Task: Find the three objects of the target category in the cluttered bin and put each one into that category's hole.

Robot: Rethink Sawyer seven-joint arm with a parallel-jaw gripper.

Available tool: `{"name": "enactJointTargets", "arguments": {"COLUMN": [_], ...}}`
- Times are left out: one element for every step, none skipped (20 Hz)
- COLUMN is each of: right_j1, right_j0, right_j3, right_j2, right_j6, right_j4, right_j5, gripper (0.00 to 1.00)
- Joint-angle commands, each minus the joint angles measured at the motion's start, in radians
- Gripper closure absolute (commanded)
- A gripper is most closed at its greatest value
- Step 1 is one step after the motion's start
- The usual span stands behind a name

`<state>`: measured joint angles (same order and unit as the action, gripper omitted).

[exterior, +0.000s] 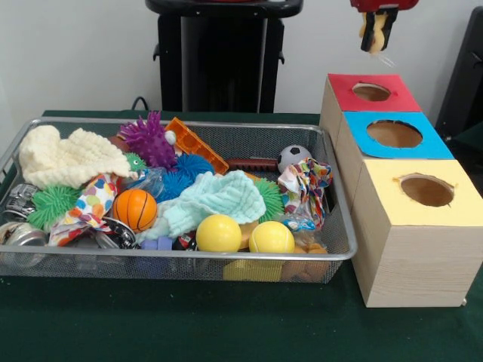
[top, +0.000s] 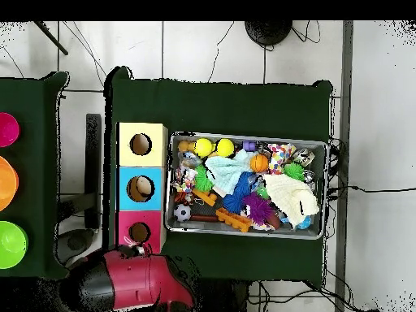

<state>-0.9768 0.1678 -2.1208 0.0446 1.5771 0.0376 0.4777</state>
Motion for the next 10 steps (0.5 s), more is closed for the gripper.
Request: {"name": "enactJointTargets", "arguments": {"right_j1": [0.053,0.059,0.069,0.078,0.095,0.105,0.124,0.135,0.151,0.162], "right_j0": [-0.023,-0.028,-0.030,-0.037,-0.043,-0.050,-0.052,-0.056,-0.055,-0.057], "right_j3": [0.079,0.076,0.079,0.075,0.079,0.074,0.078,0.078,0.085,0.087], "right_j2": [-0.024,-0.028,-0.030,-0.036,-0.041,-0.047,-0.051,-0.054,-0.056,-0.058], "right_j6": [0.177,0.175,0.175,0.171,0.169,0.166,0.166,0.165,0.167,0.167], "right_j4": [0.012,0.012,0.012,0.013,0.012,0.012,0.012,0.010,0.010,0.009], "right_j5": [-0.020,-0.032,-0.044,-0.059,-0.076,-0.094,-0.113,-0.130,-0.142,-0.156], "gripper": [1.00,1.00,1.00,1.00,1.00,1.00,1.00,1.00,1.00,1.00]}}
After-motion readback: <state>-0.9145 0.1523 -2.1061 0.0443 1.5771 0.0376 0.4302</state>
